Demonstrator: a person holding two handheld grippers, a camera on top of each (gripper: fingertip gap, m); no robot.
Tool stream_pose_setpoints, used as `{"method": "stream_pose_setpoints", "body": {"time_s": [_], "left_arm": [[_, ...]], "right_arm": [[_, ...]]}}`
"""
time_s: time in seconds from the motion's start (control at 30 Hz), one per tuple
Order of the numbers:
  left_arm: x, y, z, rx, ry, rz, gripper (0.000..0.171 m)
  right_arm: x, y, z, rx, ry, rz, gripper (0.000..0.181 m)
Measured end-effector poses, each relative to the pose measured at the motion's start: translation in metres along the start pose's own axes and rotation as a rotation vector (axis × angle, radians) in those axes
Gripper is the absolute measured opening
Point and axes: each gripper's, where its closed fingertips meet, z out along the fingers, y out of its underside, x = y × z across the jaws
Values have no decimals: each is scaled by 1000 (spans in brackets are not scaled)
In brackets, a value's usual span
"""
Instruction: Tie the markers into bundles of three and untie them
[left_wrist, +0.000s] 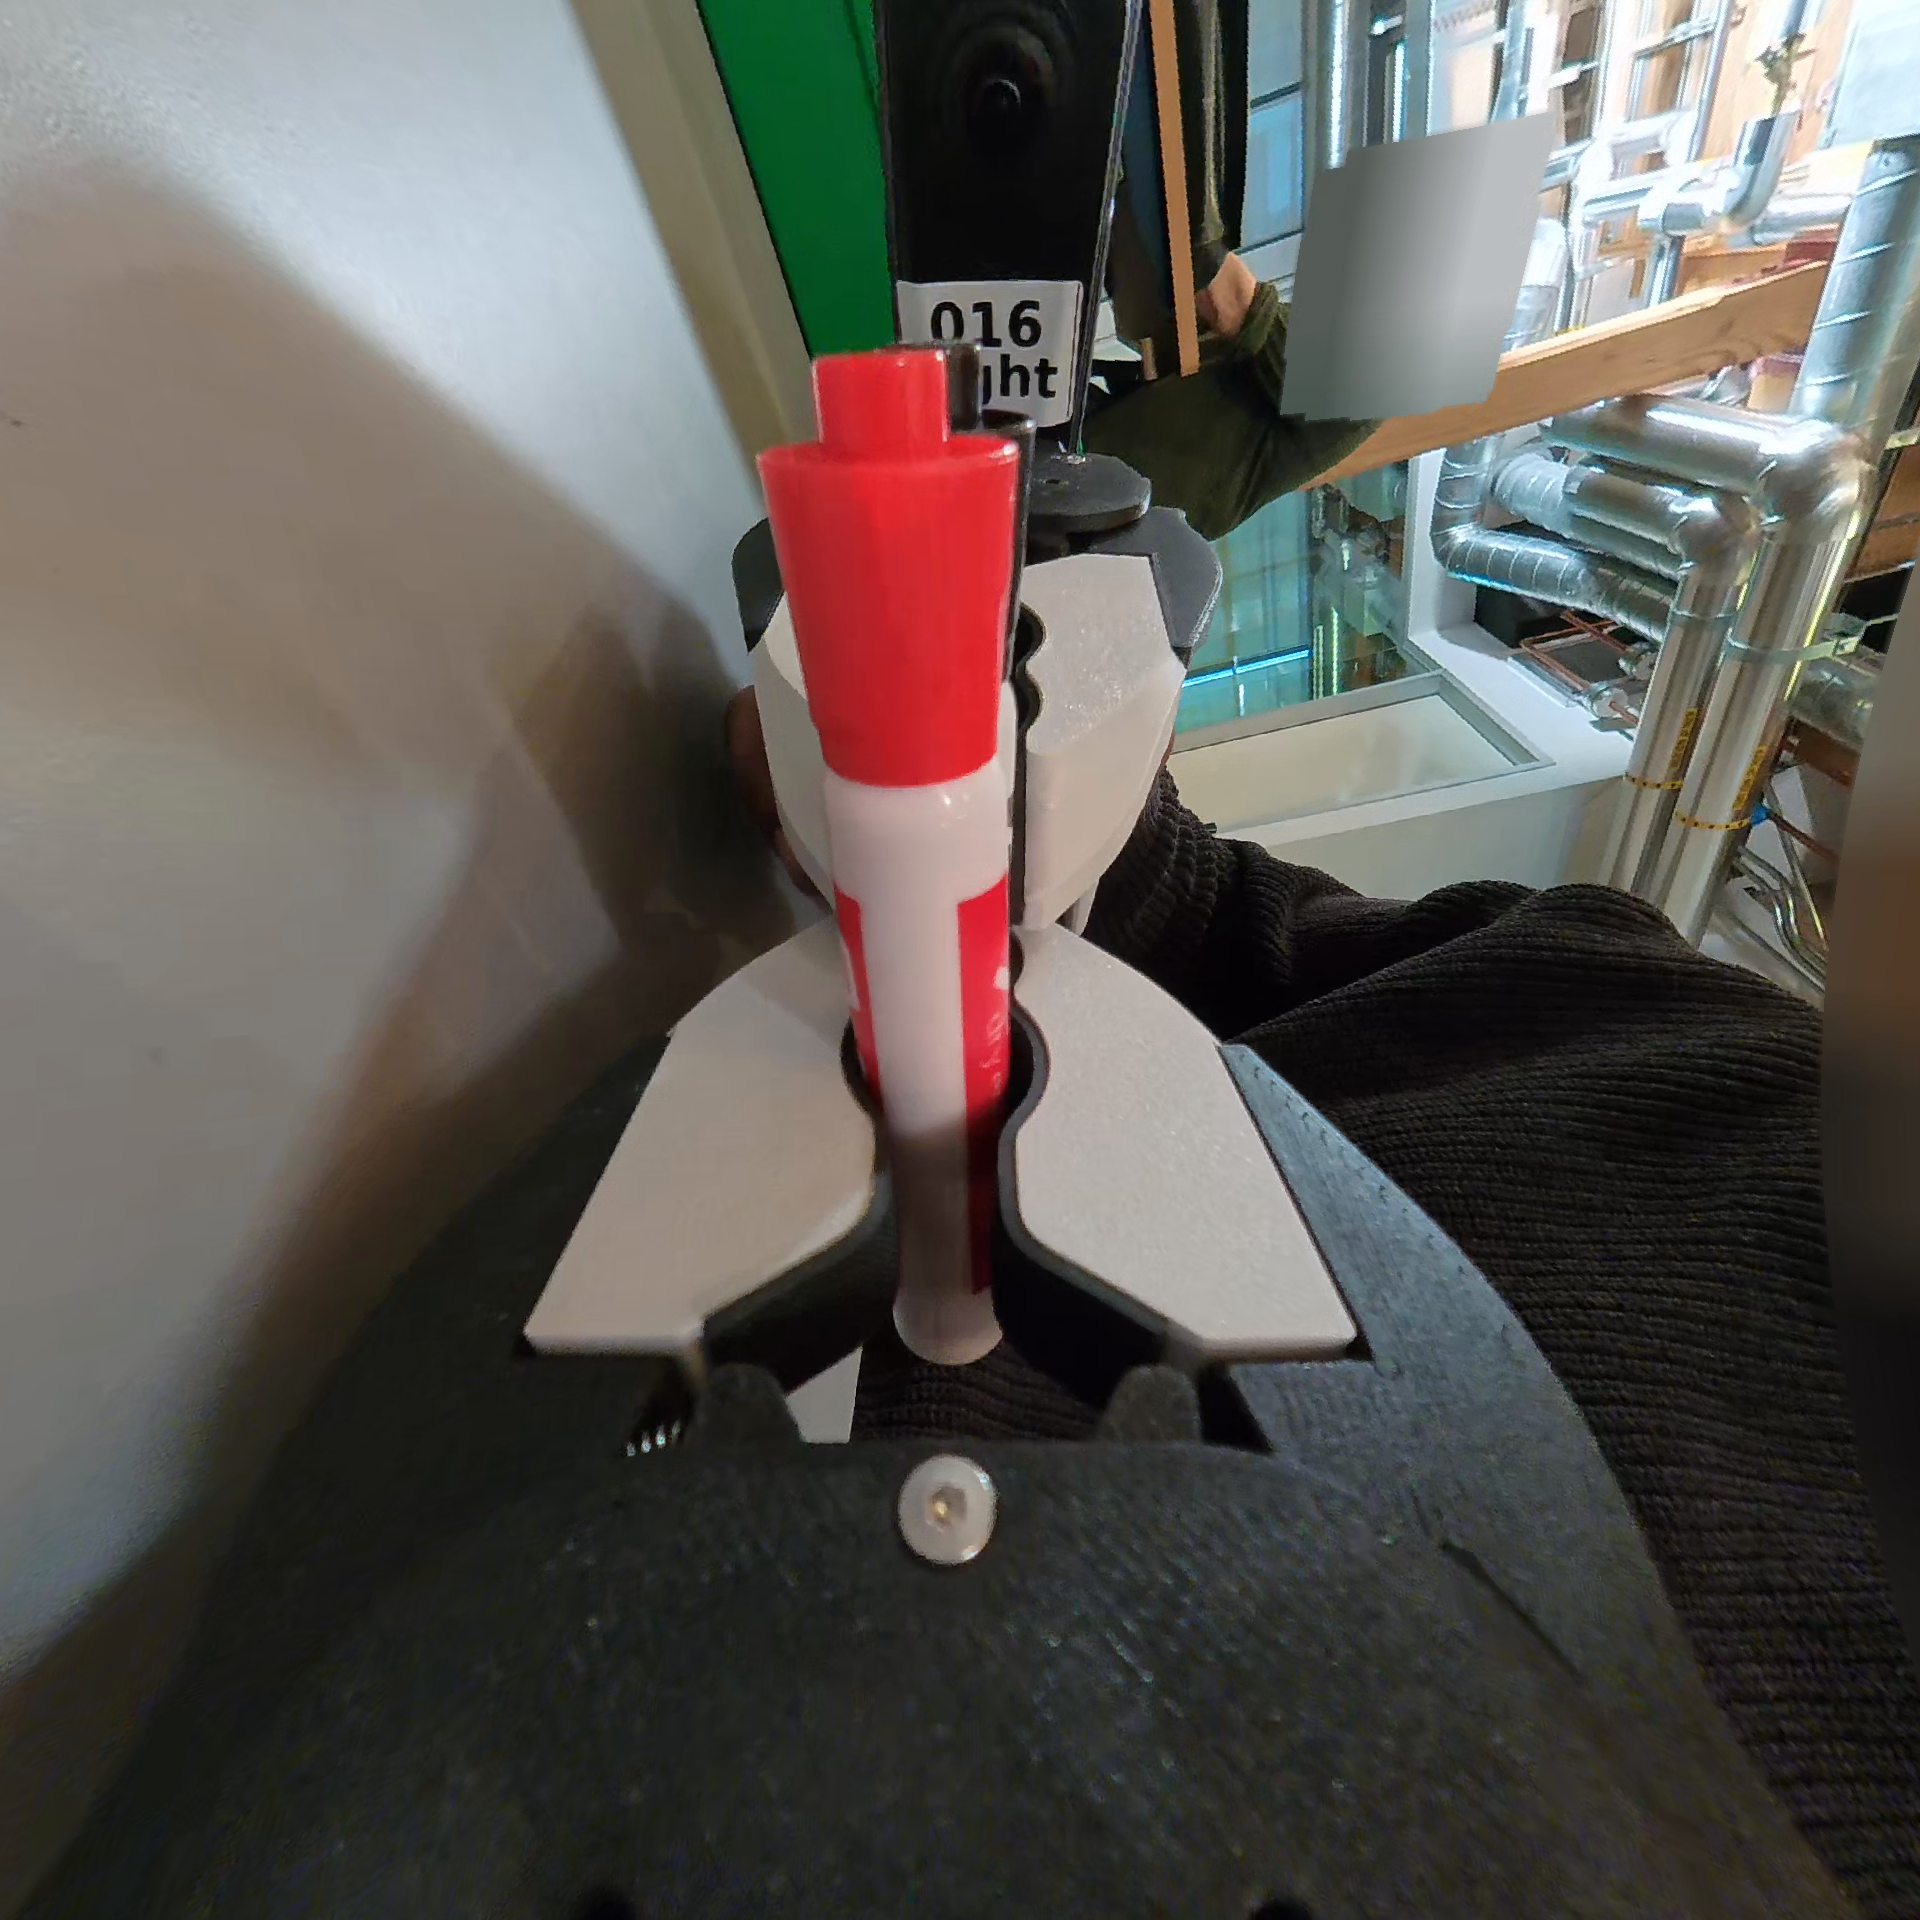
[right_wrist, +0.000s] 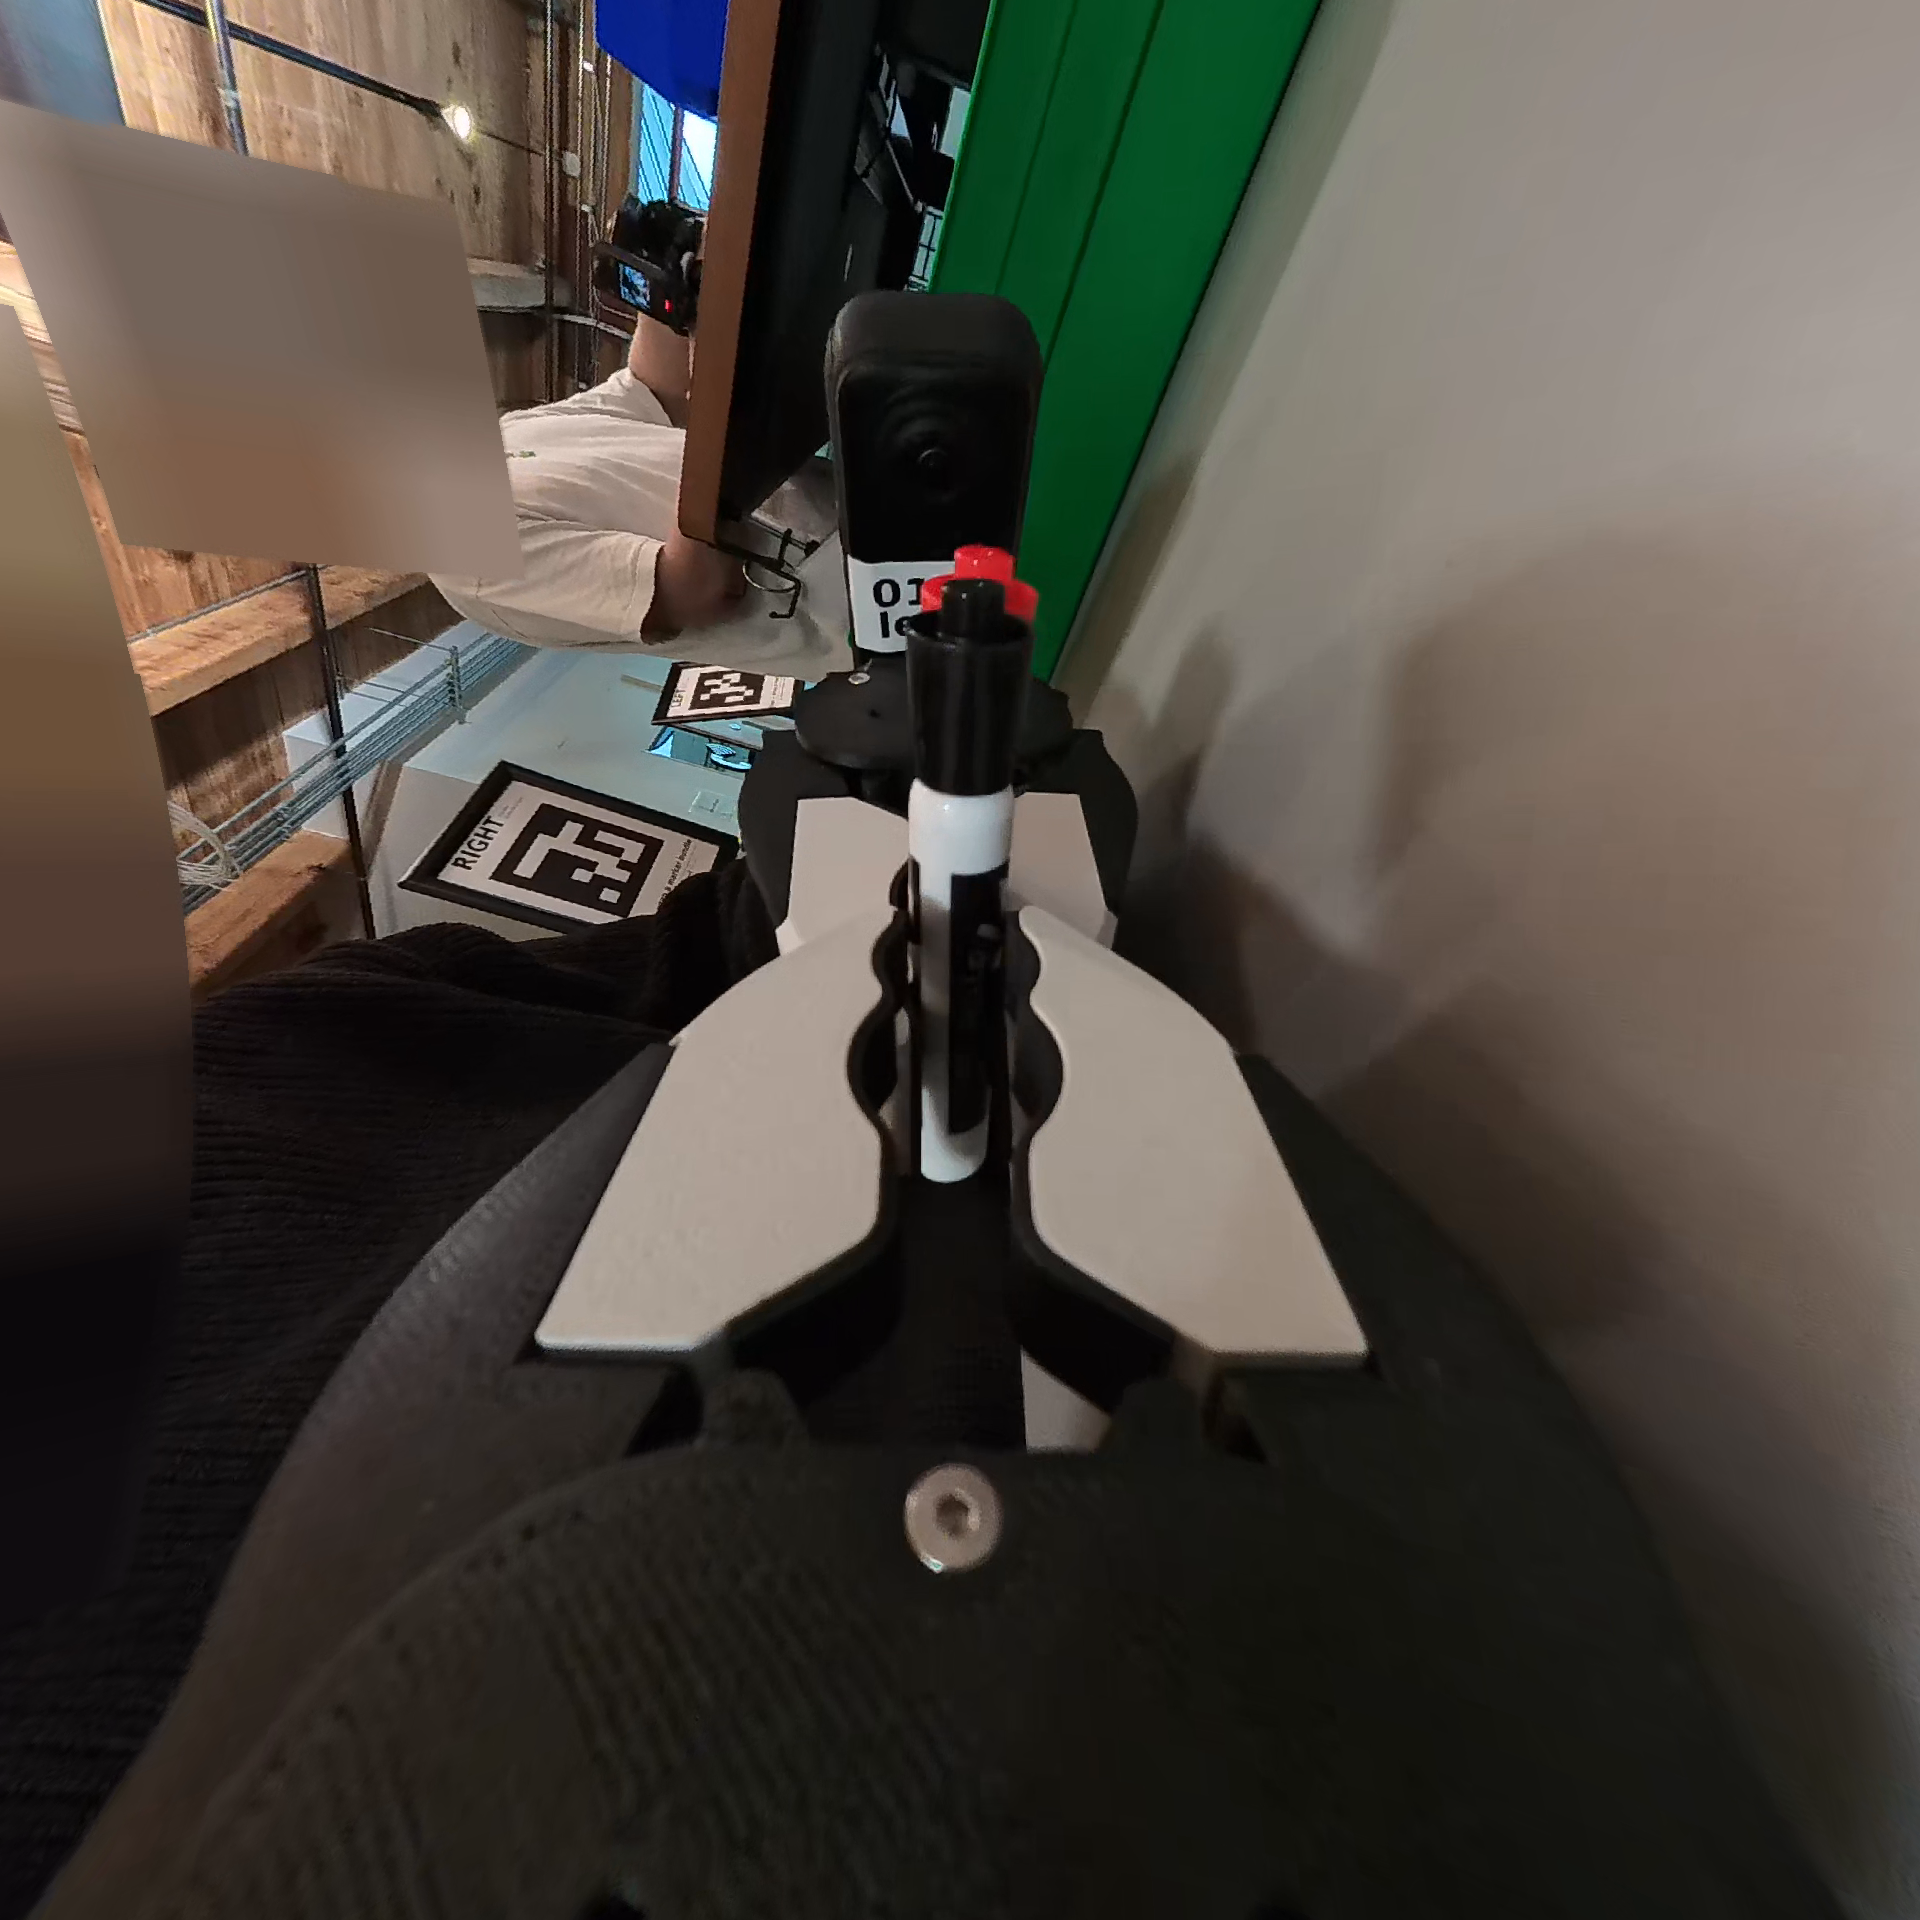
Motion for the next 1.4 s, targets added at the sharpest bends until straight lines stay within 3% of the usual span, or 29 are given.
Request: {"method": "stream_pose_setpoints", "body": {"time_s": [1.4], "left_arm": [[3,6,3,-38,25,-12,19]], "right_arm": [[-3,4,6,-3,-36,37,17]]}}
